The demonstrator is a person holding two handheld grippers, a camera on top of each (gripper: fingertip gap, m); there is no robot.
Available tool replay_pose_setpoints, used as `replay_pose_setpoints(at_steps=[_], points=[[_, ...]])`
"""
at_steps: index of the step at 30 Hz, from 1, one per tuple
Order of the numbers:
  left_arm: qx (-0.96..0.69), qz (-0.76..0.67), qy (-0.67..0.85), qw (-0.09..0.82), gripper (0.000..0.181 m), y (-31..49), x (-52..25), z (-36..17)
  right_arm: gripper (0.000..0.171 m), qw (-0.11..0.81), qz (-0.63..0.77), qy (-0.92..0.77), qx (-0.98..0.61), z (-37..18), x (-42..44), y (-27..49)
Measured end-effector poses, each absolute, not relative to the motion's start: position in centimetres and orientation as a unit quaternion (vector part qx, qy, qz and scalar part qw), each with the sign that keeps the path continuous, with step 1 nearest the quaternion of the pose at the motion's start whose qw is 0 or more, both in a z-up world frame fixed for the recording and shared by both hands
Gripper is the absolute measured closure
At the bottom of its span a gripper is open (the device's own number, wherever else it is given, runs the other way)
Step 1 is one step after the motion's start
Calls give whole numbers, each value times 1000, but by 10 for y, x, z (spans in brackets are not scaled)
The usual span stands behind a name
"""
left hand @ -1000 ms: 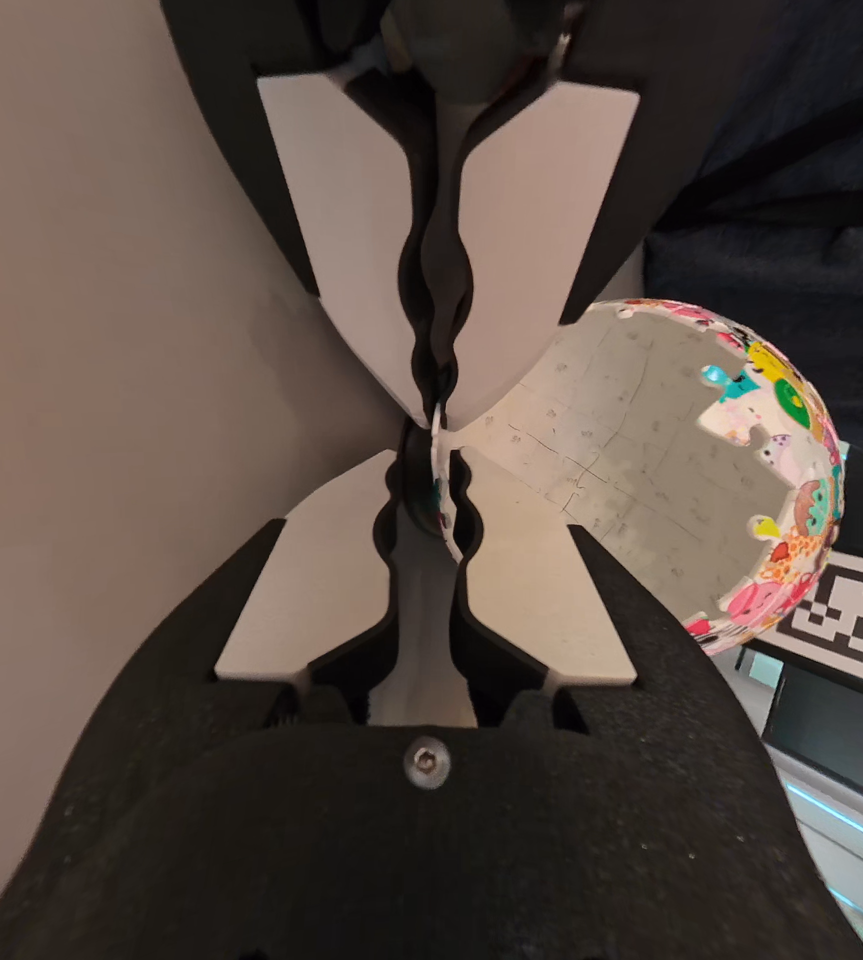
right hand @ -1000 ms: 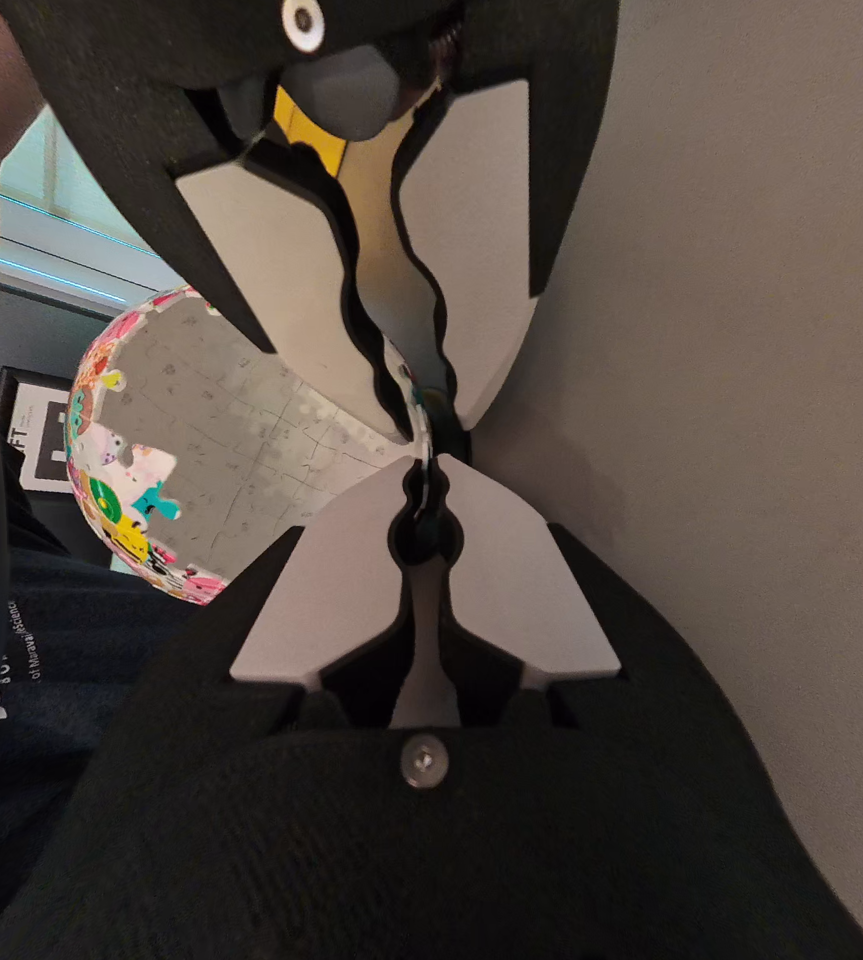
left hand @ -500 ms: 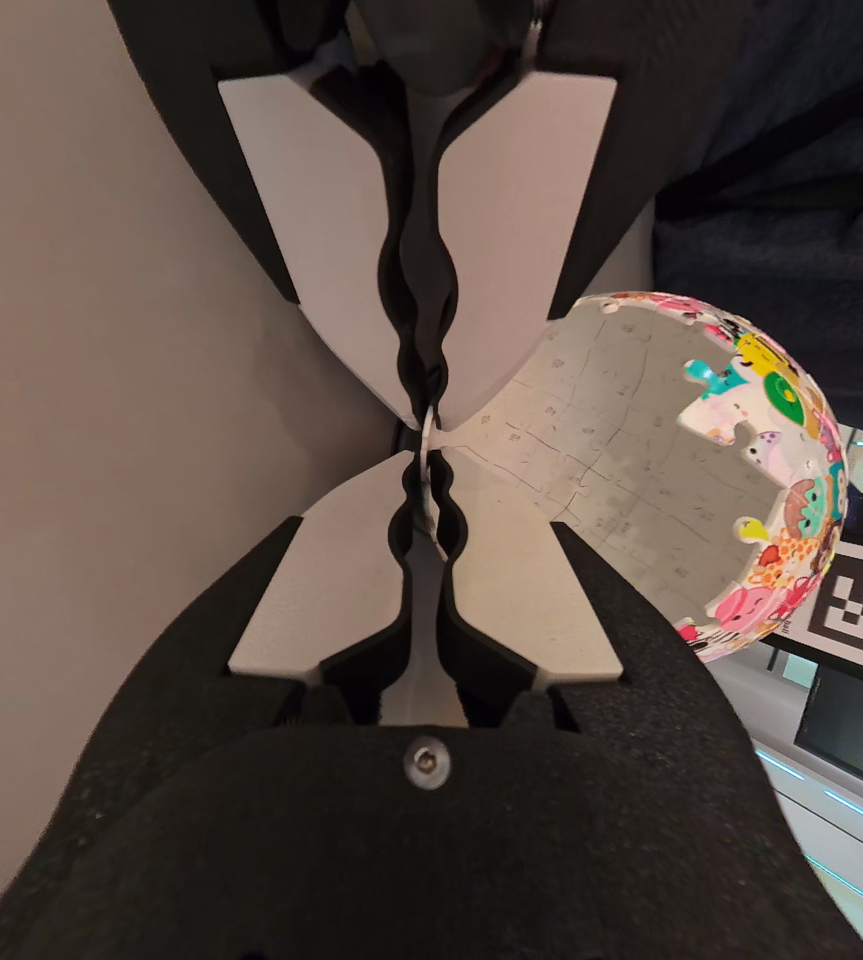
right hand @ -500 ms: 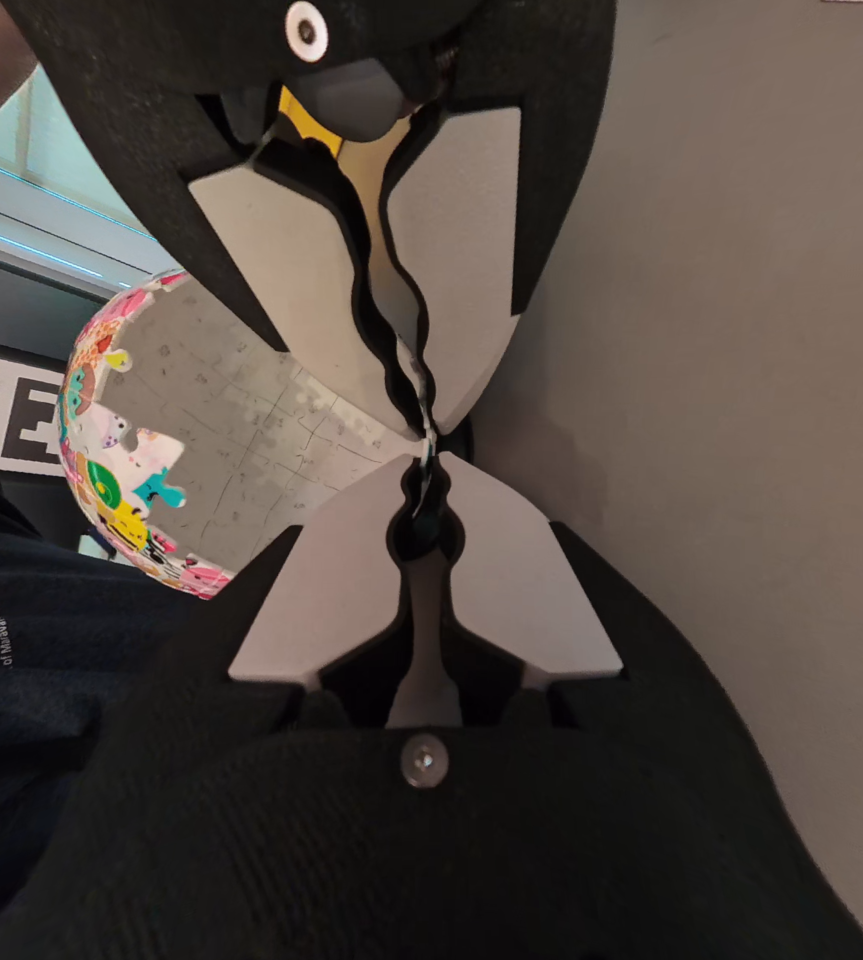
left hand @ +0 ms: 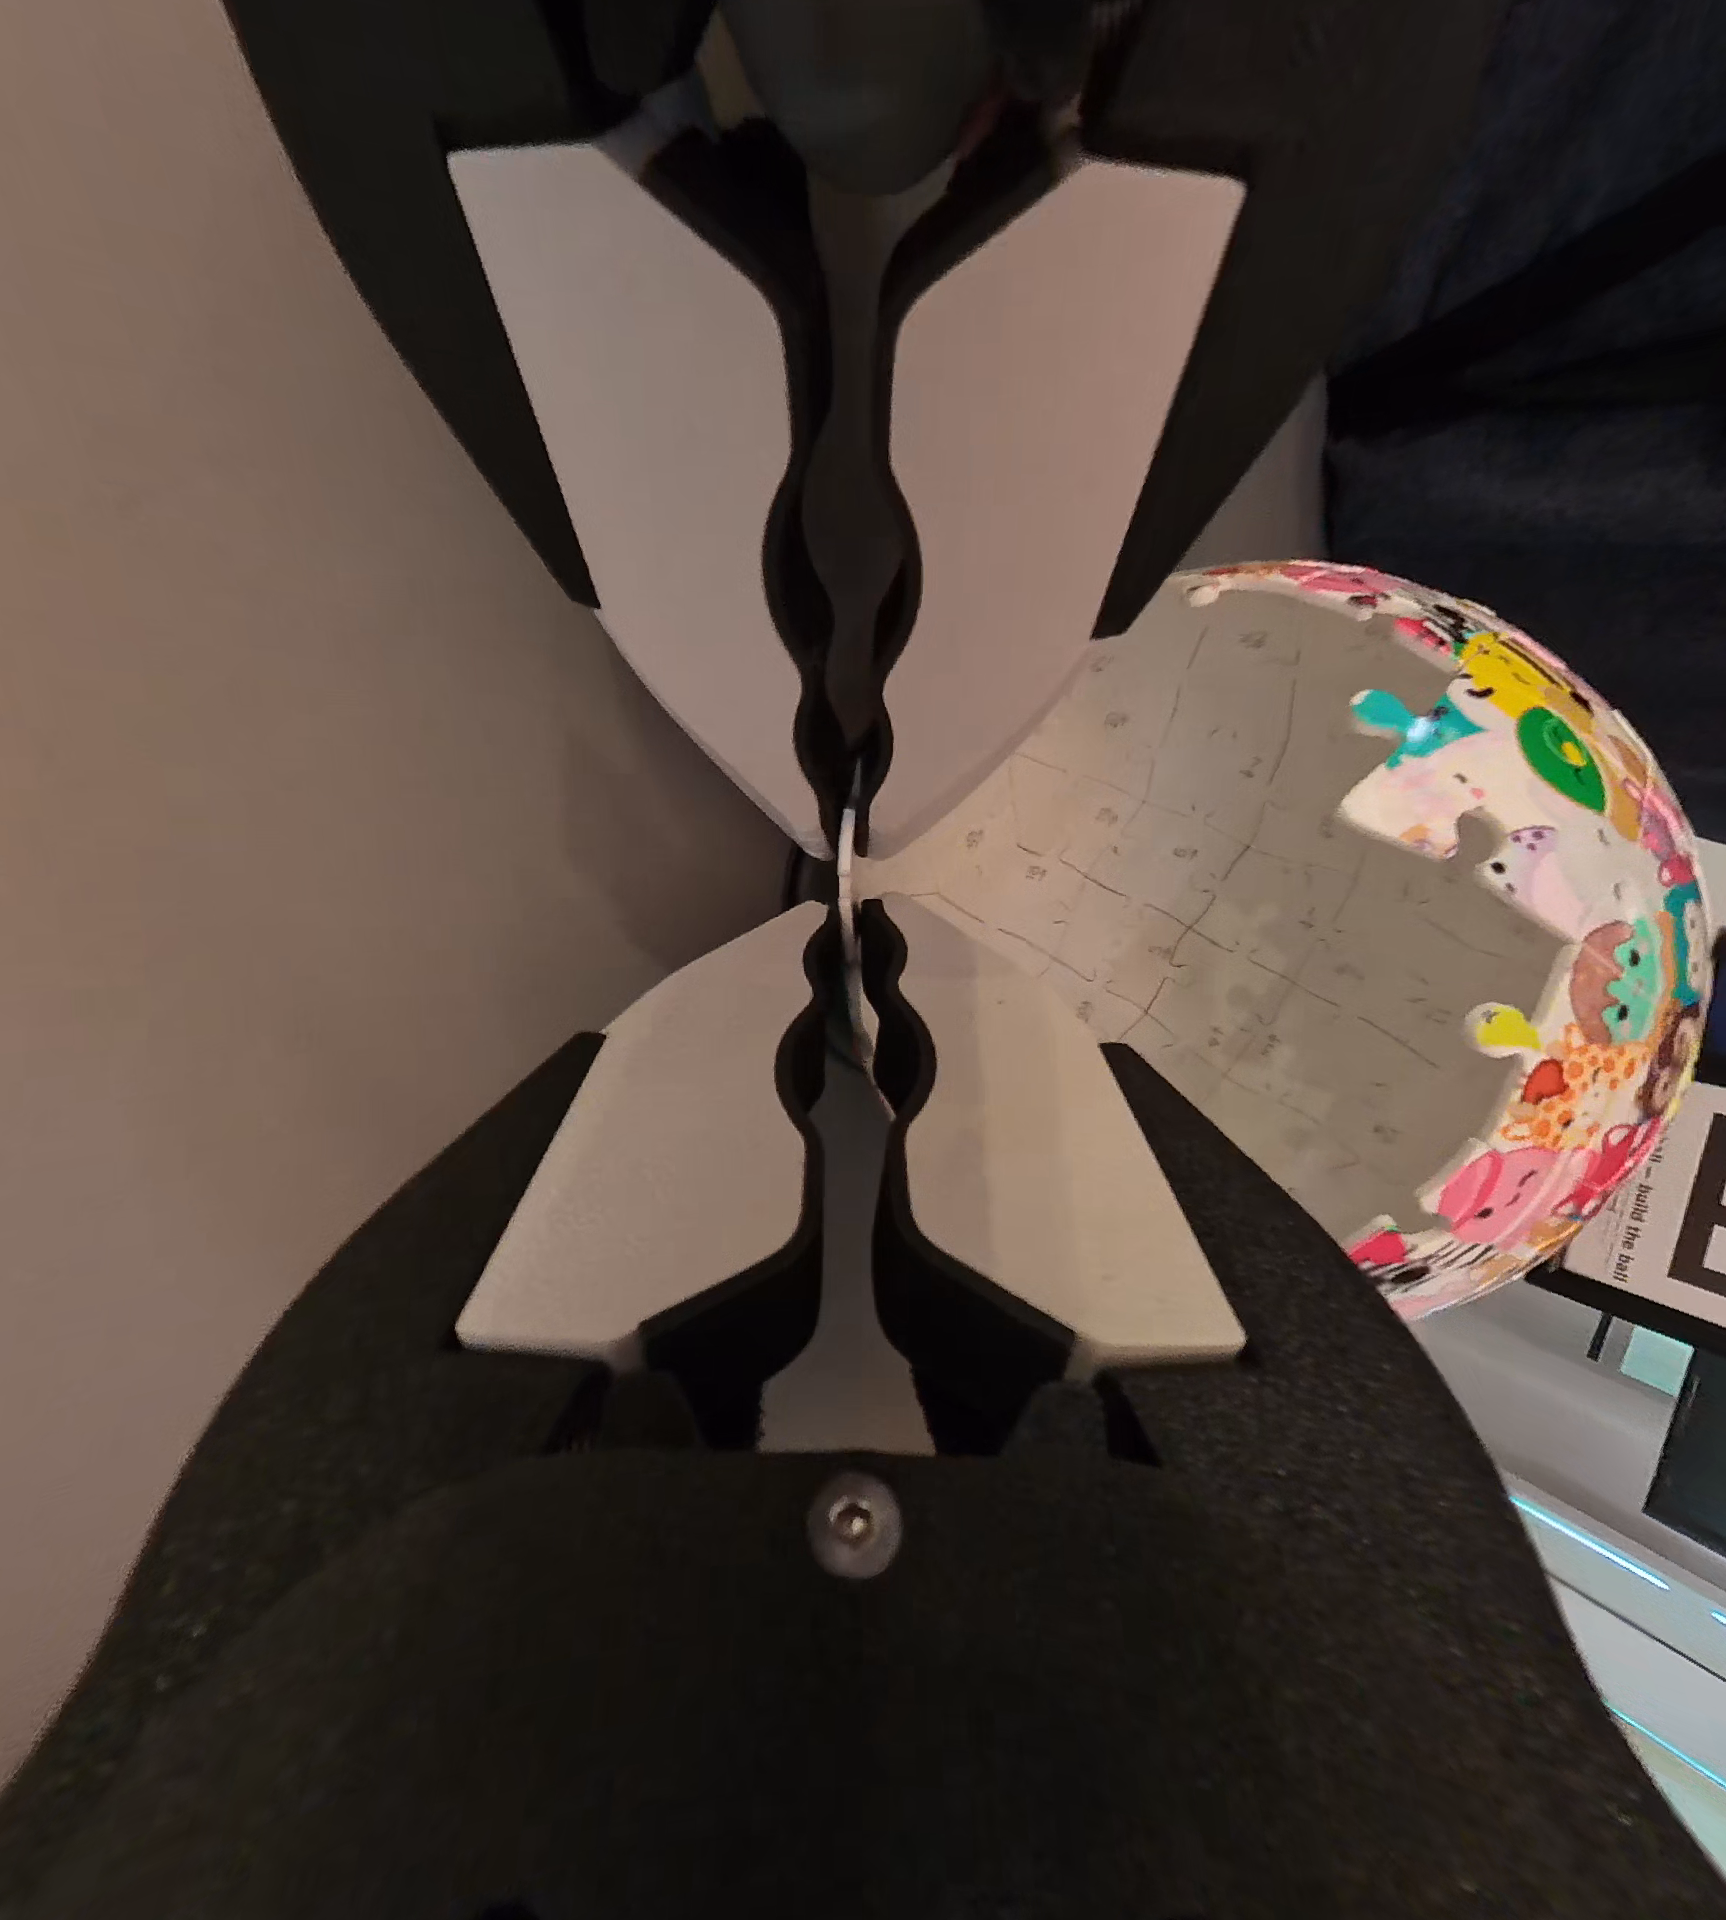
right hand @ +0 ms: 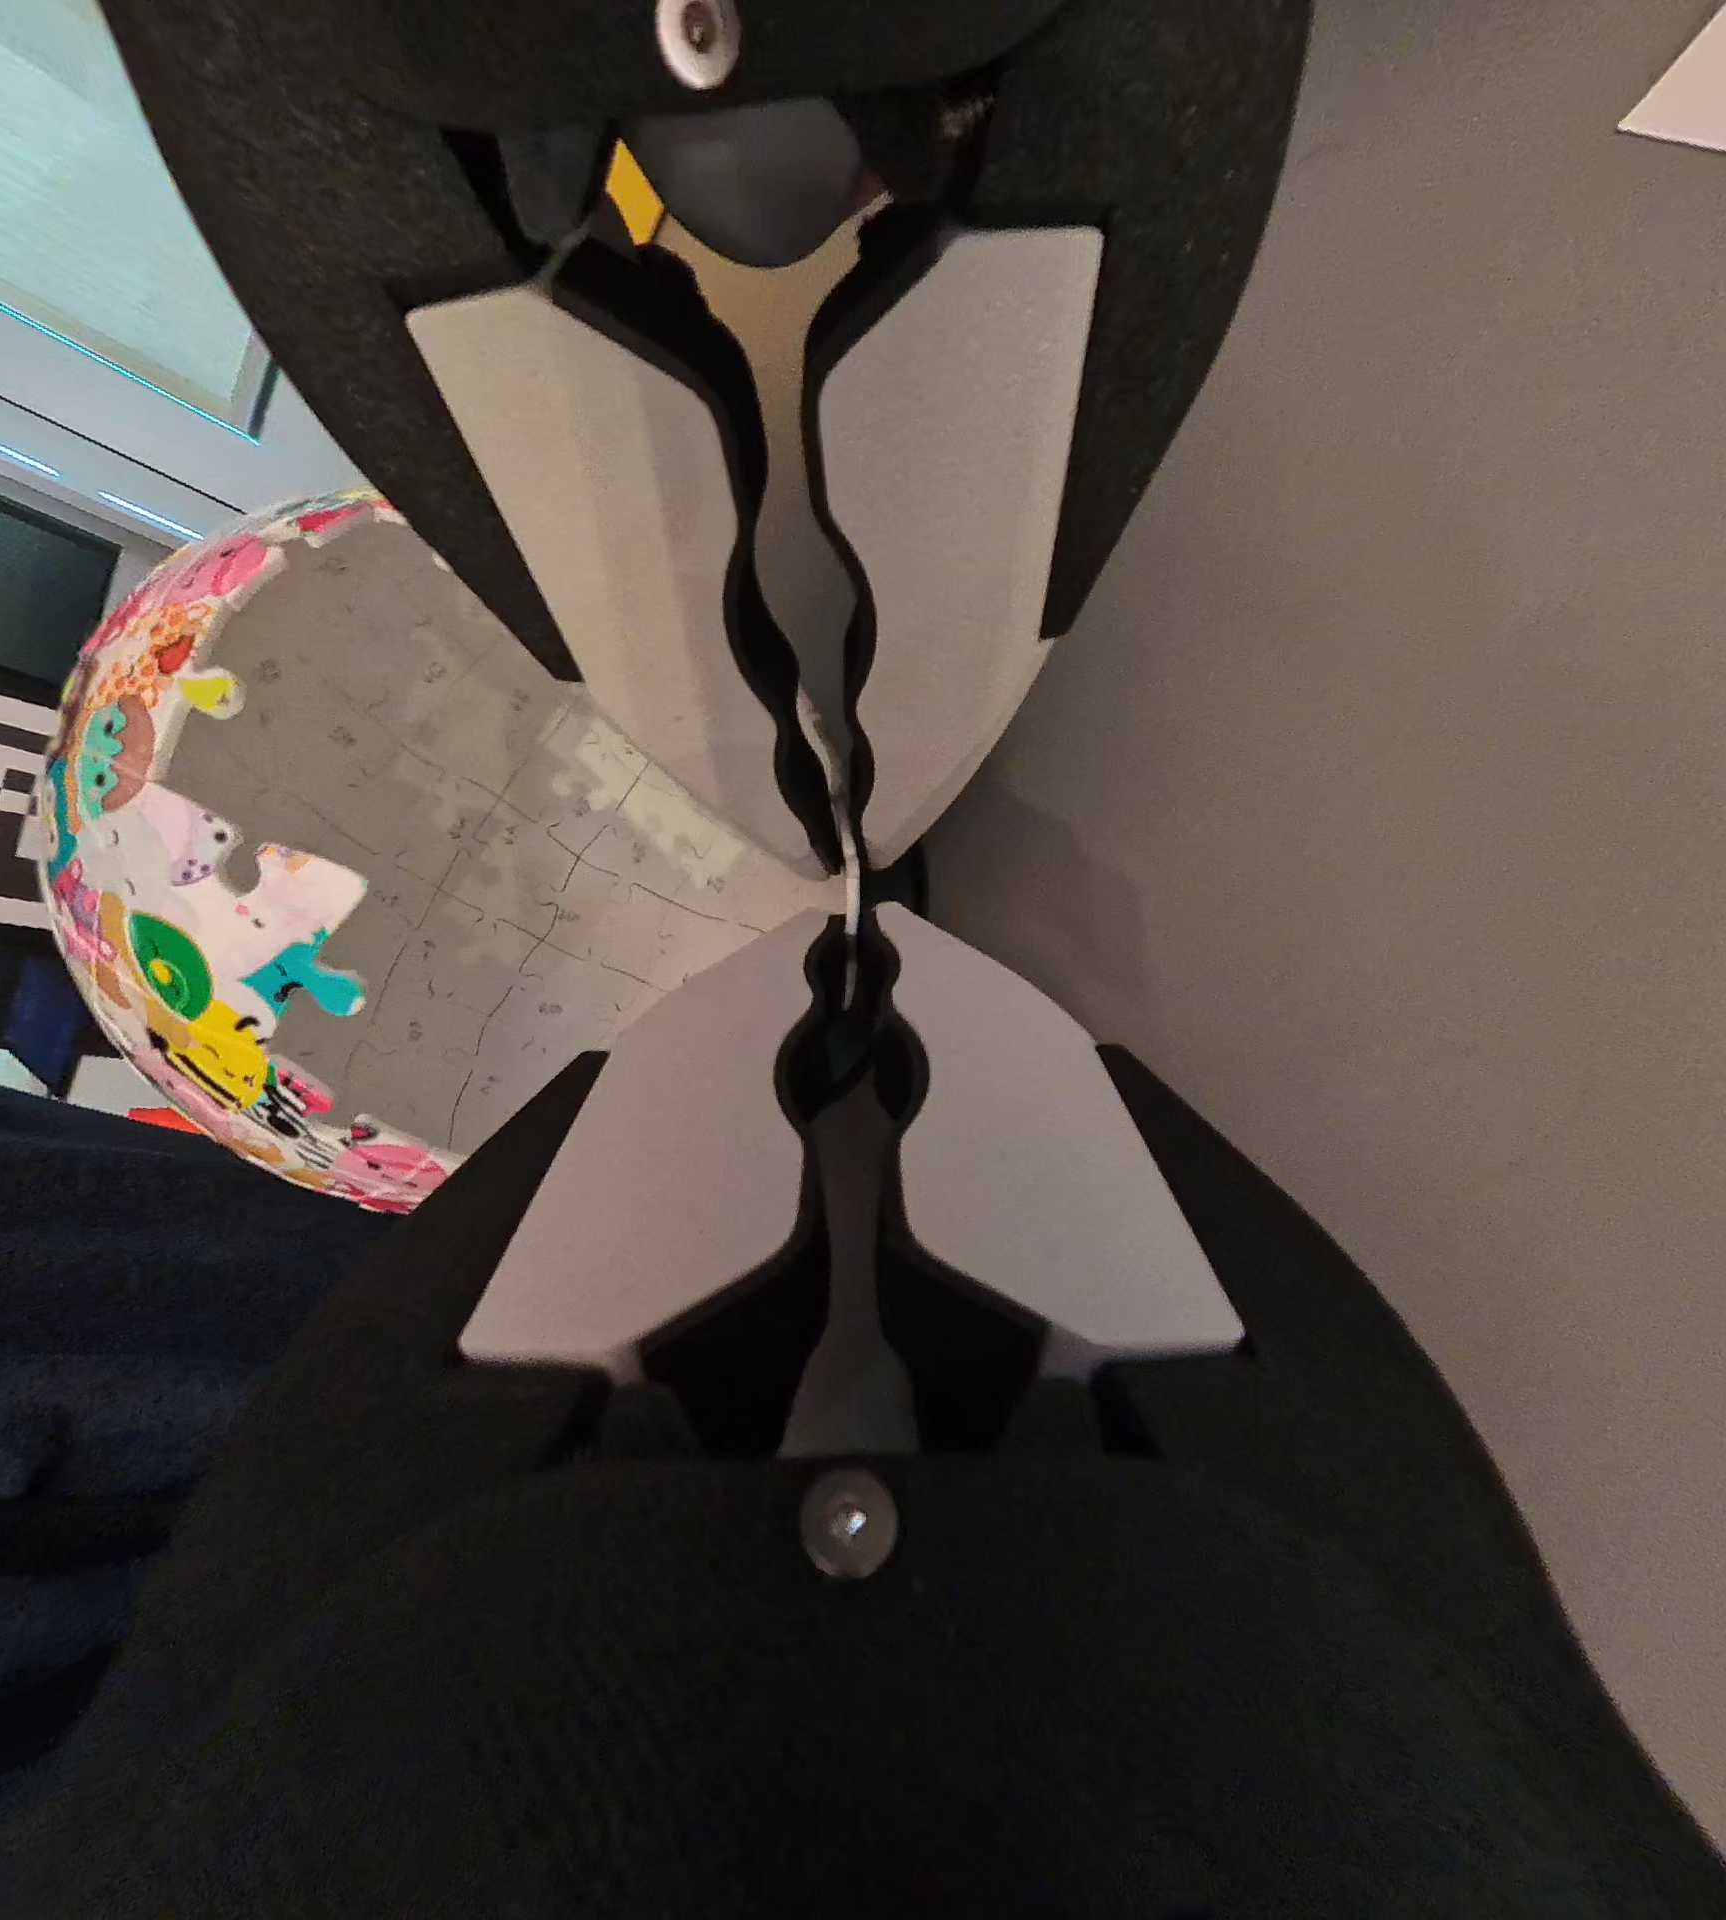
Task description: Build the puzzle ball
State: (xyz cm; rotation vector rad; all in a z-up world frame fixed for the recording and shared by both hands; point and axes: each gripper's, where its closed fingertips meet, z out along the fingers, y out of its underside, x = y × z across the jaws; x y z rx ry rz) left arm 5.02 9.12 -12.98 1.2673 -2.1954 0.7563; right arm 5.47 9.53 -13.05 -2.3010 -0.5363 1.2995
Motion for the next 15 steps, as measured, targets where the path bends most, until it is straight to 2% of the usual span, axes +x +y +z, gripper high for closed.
replay_pose_setpoints(at_steps=[8, 15], points=[[496, 299, -778, 243, 169, 102, 57, -119, 168, 214, 478, -190, -830, -130, 54, 95], [480, 274, -789, 268, 169, 99, 53, -127, 168, 213, 474, -190, -833, -130, 54, 95]])
